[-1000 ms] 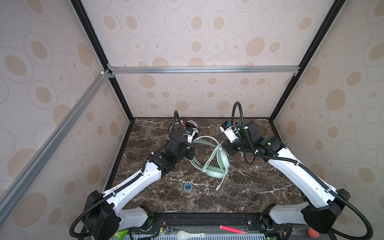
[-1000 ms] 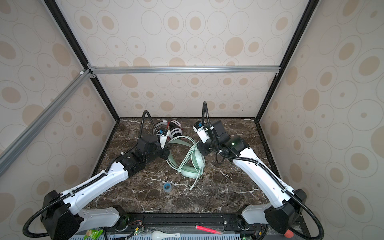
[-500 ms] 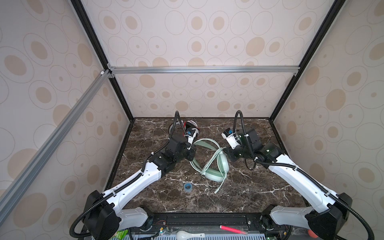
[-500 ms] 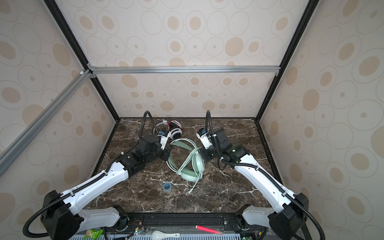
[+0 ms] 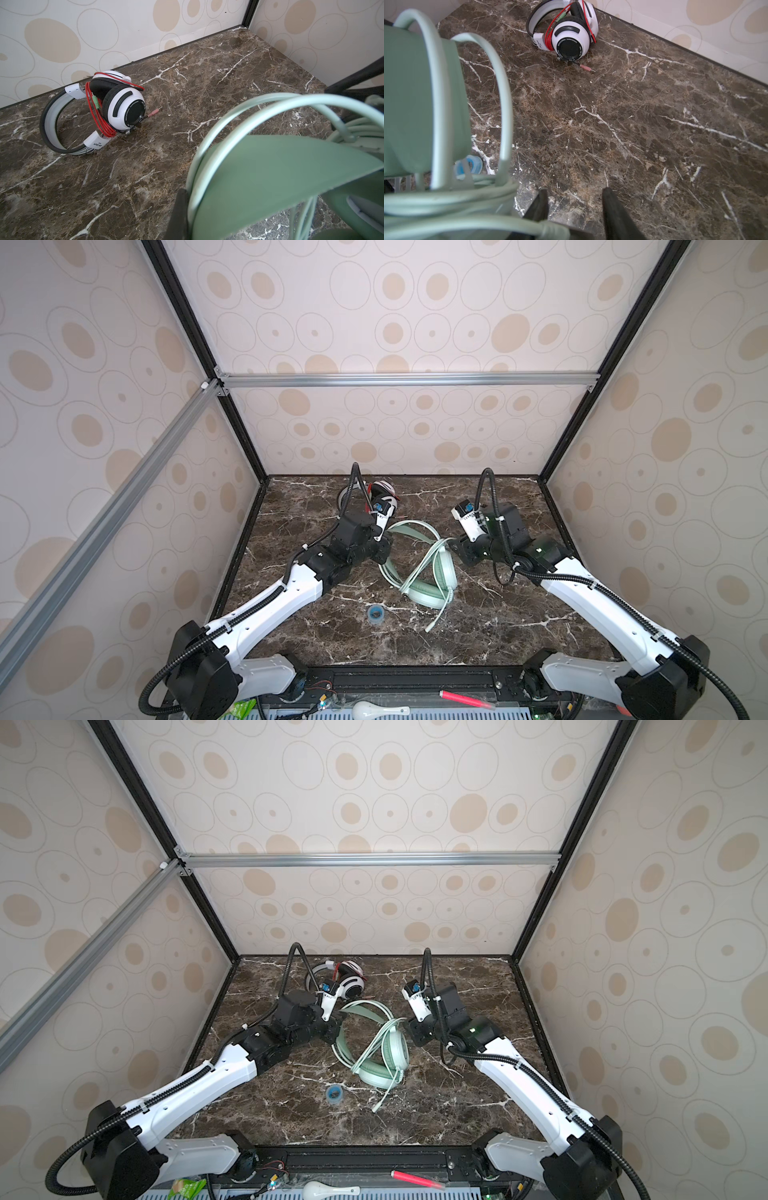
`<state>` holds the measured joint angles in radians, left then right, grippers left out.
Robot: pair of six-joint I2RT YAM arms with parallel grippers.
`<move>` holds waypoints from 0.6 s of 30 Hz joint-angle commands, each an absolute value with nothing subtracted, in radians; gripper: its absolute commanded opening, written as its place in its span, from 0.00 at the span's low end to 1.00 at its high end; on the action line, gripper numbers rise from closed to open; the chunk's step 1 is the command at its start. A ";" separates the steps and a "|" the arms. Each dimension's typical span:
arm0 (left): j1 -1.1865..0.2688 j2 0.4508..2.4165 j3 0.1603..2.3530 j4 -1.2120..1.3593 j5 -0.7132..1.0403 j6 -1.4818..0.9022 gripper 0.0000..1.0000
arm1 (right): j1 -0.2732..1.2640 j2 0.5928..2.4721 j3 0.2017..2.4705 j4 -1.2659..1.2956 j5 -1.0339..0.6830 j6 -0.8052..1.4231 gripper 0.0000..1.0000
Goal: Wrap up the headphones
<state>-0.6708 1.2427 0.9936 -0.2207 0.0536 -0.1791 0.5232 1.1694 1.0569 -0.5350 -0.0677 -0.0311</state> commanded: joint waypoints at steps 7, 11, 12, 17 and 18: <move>-0.678 1.298 1.137 -0.303 -0.014 -0.204 0.00 | 0.452 1.091 0.903 -0.440 -0.062 0.002 0.65; -0.677 1.320 1.163 -0.341 -0.024 -0.224 0.00 | 0.415 1.087 0.865 -0.408 -0.063 0.013 0.73; -0.677 1.327 1.171 -0.353 -0.026 -0.230 0.00 | 0.406 1.086 0.858 -0.404 -0.063 0.015 0.75; -0.678 1.390 1.231 -0.413 -0.023 -0.316 0.00 | 0.381 1.063 0.841 -0.399 -0.019 0.003 0.77; -0.677 1.403 1.242 -0.419 -0.024 -0.336 0.00 | 0.377 1.054 0.842 -0.402 -0.003 0.000 0.78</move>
<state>-0.6716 1.3903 1.1561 -0.4168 -0.0364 -0.2310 0.3874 1.0927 0.8494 -0.4229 -0.0448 0.0074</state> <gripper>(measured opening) 0.067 0.779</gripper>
